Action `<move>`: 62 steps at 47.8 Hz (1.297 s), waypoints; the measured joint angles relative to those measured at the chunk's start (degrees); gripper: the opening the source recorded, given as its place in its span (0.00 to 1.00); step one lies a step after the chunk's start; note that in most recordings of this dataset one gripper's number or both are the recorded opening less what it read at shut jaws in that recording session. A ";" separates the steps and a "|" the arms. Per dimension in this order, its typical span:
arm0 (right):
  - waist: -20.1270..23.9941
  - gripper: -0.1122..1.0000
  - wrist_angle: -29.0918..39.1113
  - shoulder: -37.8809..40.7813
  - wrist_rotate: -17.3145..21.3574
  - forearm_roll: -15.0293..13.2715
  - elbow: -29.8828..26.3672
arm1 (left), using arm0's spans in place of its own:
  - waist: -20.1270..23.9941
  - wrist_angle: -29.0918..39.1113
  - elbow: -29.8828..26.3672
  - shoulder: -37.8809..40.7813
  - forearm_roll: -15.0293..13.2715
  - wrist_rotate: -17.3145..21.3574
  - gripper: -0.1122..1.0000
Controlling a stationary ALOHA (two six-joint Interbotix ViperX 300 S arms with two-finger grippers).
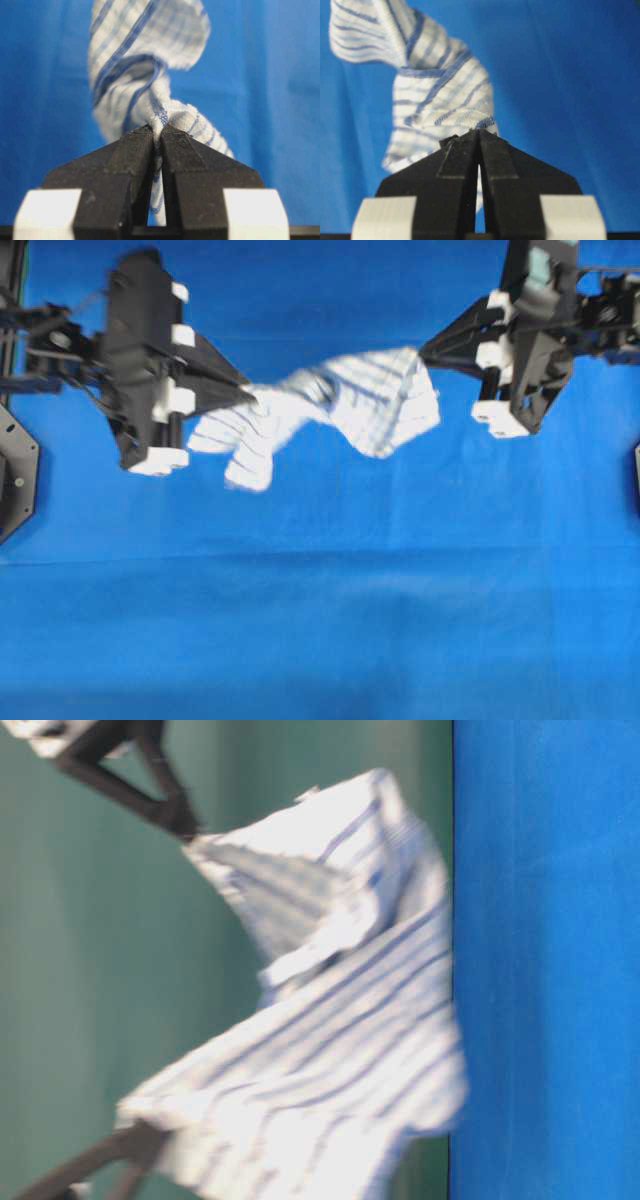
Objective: Lift the towel with both arms.
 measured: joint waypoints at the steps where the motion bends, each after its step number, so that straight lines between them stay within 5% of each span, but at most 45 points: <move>1: -0.09 0.09 0.62 -0.18 0.00 -0.26 -0.79 | 0.09 0.26 -0.44 -0.44 0.00 0.00 0.11; 21: 0.26 0.09 10.20 -1.23 -0.53 -2.11 -12.57 | 0.44 8.35 -9.49 -5.62 0.09 0.09 0.11; 48: 1.41 0.10 10.28 -1.14 -3.52 -2.81 -13.97 | 0.44 8.79 -9.84 -5.71 0.09 0.18 0.13; 50: 1.41 0.13 10.11 -1.23 -3.52 -2.81 -13.97 | 0.44 8.70 -9.84 -5.71 0.09 0.18 0.18; 58: 1.41 0.58 9.58 -1.14 -3.60 -2.81 -13.97 | 0.44 8.61 -9.84 -6.33 0.09 0.26 0.63; 62: 1.41 0.70 9.58 -1.23 -3.52 -3.08 -13.97 | 0.44 8.44 -9.76 -6.77 0.09 0.26 0.84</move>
